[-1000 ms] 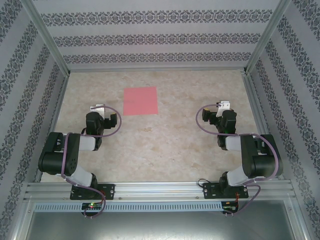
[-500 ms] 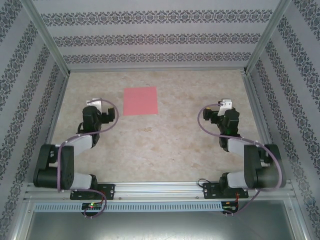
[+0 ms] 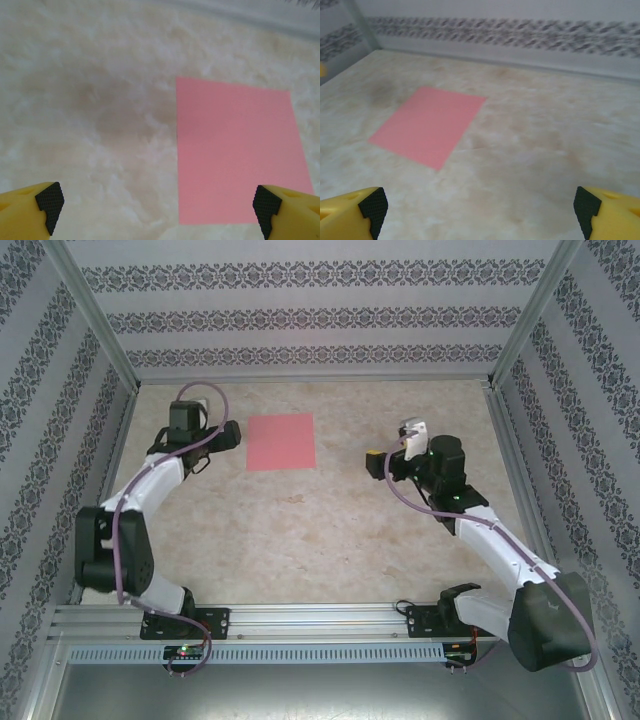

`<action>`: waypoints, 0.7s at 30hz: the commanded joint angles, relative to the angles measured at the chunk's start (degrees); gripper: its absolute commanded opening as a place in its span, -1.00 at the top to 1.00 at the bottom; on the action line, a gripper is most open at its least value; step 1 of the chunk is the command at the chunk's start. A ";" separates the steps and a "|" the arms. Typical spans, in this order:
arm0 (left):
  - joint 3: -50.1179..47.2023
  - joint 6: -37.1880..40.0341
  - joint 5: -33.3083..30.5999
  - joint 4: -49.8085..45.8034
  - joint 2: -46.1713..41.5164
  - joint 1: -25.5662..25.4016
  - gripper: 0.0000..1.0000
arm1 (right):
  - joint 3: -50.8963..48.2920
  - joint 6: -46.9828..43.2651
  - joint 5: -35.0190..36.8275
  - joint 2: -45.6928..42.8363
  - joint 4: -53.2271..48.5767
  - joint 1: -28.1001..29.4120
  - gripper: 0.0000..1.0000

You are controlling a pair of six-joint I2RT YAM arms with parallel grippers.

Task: Fold a paper plane with a square sheet of paper (pick it up from the middle)
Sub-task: Move the square sheet of paper to the center of the table.

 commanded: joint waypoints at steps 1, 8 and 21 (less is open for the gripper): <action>7.01 -1.18 1.84 -9.40 5.38 -2.84 -1.00 | 4.74 0.84 -2.50 1.74 -7.40 4.24 -0.95; 18.21 -0.53 1.33 -12.84 17.83 -6.04 -1.00 | 10.85 2.90 -3.54 7.87 -9.47 7.84 -0.95; 33.06 -2.68 -3.03 -18.94 34.21 -11.55 -1.00 | 17.37 6.40 1.02 16.58 -10.23 10.58 -0.95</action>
